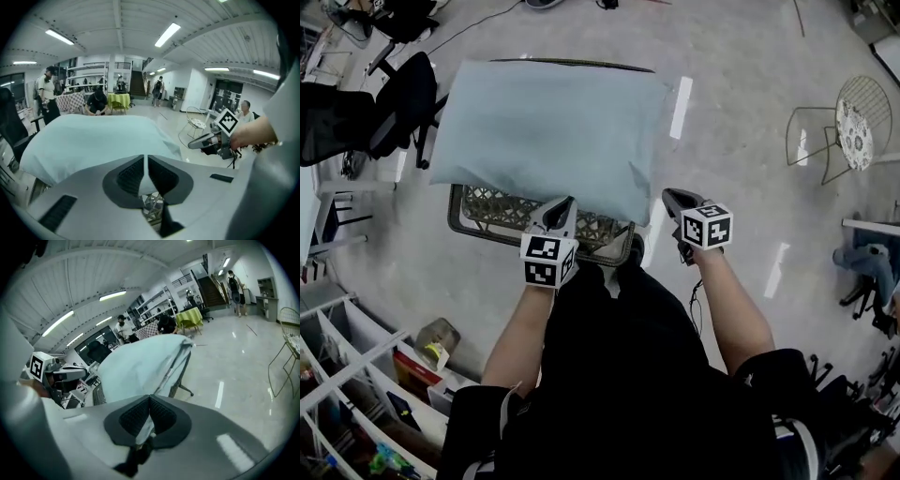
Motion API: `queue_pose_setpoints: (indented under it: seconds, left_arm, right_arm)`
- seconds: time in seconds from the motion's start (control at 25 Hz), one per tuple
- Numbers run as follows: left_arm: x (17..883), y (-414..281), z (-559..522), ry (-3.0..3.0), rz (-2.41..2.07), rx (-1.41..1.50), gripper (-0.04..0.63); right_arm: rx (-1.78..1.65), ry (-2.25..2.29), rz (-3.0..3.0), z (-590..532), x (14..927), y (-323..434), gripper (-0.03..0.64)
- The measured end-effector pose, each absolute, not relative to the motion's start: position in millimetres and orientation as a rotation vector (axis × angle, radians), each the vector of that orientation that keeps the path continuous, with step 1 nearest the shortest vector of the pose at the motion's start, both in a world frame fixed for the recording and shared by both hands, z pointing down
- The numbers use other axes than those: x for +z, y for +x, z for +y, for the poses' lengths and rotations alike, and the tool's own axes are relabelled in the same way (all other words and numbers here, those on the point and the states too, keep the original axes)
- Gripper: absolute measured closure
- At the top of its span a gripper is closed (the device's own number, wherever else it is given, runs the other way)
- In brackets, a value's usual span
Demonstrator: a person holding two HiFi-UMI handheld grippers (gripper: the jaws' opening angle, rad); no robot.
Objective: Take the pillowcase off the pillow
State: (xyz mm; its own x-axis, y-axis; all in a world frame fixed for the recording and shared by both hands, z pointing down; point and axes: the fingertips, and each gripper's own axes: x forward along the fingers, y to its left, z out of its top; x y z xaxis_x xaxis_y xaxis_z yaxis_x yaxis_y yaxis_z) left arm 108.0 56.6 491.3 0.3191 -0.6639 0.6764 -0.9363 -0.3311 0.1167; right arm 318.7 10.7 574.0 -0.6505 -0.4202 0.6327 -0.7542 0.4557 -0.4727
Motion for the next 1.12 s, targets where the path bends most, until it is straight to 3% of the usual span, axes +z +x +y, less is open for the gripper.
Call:
queue_pose_setpoints:
  seconds: [0.24,0.28,0.32,0.36,0.48,0.72,0.8,0.92,1.04,1.12]
  left_arm:
    - [554.6,101.4,41.1,2.058,-1.274,0.914,0.404]
    - [561.6,99.3,41.0,2.056,-1.257,0.952,0.394]
    - [567.3,97.0,40.3,2.056,-1.247,0.984,0.394]
    - [571.3,95.2,38.7,2.06,-1.242,1.007,0.394]
    - [576.8,95.2,36.3,2.075,-1.216,1.039,0.401]
    - [580.0,83.3,38.0,2.109,-1.154,1.158,0.554]
    - [579.5,79.1,41.9,2.111,-1.132,1.144,0.578]
    - [575.6,70.5,46.8,2.115,-1.111,1.11,0.586]
    - [574.0,60.0,52.6,2.132,-1.083,1.127,0.588]
    - [570.9,55.1,57.0,2.147,-1.061,1.11,0.588]
  right_arm:
    - [1.16,0.899,-2.195,-18.4,637.2,297.8,0.601]
    - [1.188,0.87,-2.201,-18.5,639.8,289.3,0.577]
    - [1.225,0.836,-2.209,-16.7,640.7,279.6,0.443]
    - [1.256,0.807,-2.221,-13.9,639.6,270.0,0.419]
    - [1.256,0.772,-2.267,0.5,627.0,252.9,0.477]
    - [1.294,0.579,-2.32,61.0,598.8,228.6,0.486]
    - [1.216,0.523,-2.307,83.8,599.6,222.1,0.494]
    - [1.155,0.493,-2.303,105.7,597.8,213.0,0.574]
    - [1.158,0.489,-2.288,116.2,597.7,204.3,0.571]
    - [1.145,0.546,-2.255,113.3,602.3,209.0,0.495]
